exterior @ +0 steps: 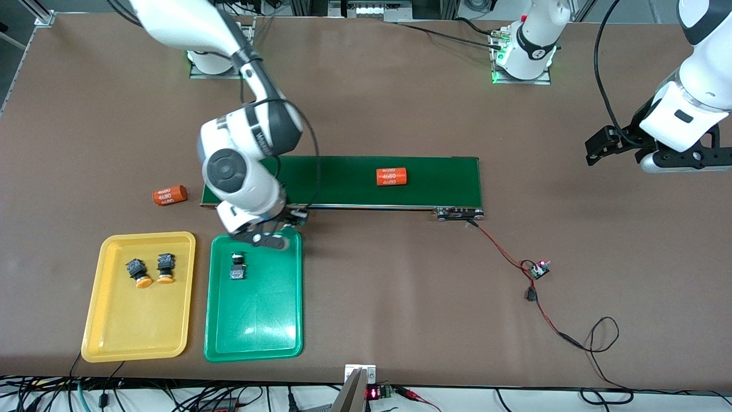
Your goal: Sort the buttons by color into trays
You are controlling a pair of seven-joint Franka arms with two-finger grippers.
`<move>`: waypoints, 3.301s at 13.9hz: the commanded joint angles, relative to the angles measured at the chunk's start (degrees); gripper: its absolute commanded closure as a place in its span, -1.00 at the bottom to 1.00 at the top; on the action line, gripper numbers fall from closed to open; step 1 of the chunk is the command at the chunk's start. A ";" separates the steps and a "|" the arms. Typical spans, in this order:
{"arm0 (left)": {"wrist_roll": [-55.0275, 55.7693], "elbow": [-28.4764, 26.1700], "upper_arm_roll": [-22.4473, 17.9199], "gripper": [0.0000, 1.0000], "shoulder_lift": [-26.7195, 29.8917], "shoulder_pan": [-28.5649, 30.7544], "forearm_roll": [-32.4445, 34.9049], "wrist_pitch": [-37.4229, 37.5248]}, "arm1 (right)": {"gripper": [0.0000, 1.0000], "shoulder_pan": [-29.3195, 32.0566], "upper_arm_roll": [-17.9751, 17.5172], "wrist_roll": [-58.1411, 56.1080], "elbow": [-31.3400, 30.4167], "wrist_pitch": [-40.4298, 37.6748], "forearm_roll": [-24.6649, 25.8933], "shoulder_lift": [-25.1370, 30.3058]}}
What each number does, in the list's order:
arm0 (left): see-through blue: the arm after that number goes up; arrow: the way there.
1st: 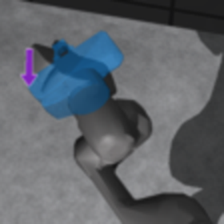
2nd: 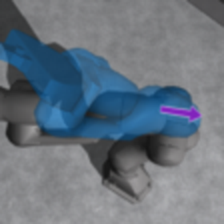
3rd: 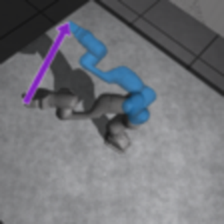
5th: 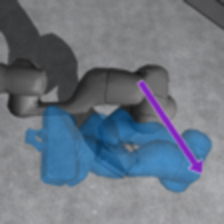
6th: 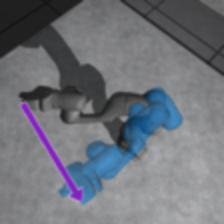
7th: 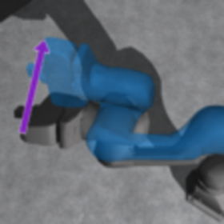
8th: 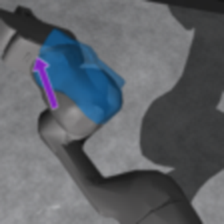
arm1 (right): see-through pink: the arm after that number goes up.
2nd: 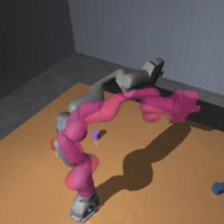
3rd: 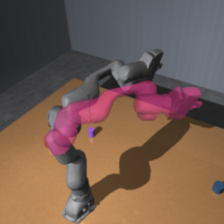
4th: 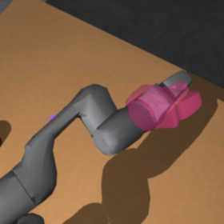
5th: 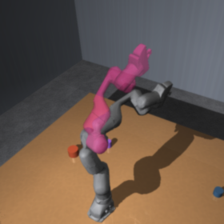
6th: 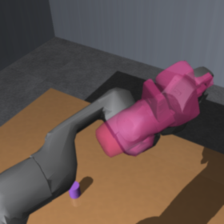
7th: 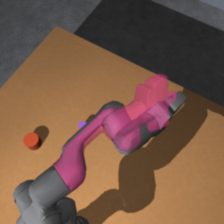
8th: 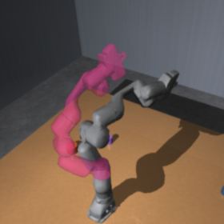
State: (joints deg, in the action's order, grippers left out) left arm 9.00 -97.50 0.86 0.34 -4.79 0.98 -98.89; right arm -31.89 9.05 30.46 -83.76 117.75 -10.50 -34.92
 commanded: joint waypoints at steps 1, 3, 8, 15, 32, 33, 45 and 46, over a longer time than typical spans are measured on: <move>0.05 1.43 0.19 -1.00 0.01 -0.31 1.04 1.34 | 0.89 3.40 -0.96 -5.48 3.94 0.46 0.04 -3.56; -0.13 1.43 0.19 -1.00 0.01 -0.22 1.13 1.86 | 0.89 4.90 -0.96 -9.80 4.57 3.08 0.13 -5.94; -0.13 1.52 0.10 -1.00 0.01 -0.05 1.13 2.39 | 0.91 5.78 -0.96 -14.63 6.58 11.27 0.13 -13.05; -0.04 1.52 0.28 -1.00 0.01 -0.40 1.13 2.48 | -0.99 7.54 -0.96 -19.74 6.94 12.59 -0.40 -15.09; -0.13 2.93 0.28 -1.00 -0.25 -0.31 1.31 5.11 | -1.00 8.15 8.87 -19.39 6.94 -10.95 0.30 5.82; -0.21 2.93 0.19 -1.00 -0.25 -0.31 1.31 5.38 | -1.00 8.33 9.49 -20.17 6.94 -12.19 0.39 6.96; -0.04 3.10 0.28 -1.00 -0.25 -0.49 1.39 5.55 | -1.00 16.39 12.51 -34.58 4.67 -20.28 4.08 17.67; -0.04 3.10 0.37 -1.00 -0.25 -0.49 1.39 5.55 | -1.00 19.72 8.83 -34.60 3.87 -20.28 4.60 19.35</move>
State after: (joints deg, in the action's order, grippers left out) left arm 9.00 -95.87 1.07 0.36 -5.07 1.12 -94.82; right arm -17.76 24.23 -2.58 -76.35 97.77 -7.08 -20.42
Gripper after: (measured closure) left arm 0.000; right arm 0.000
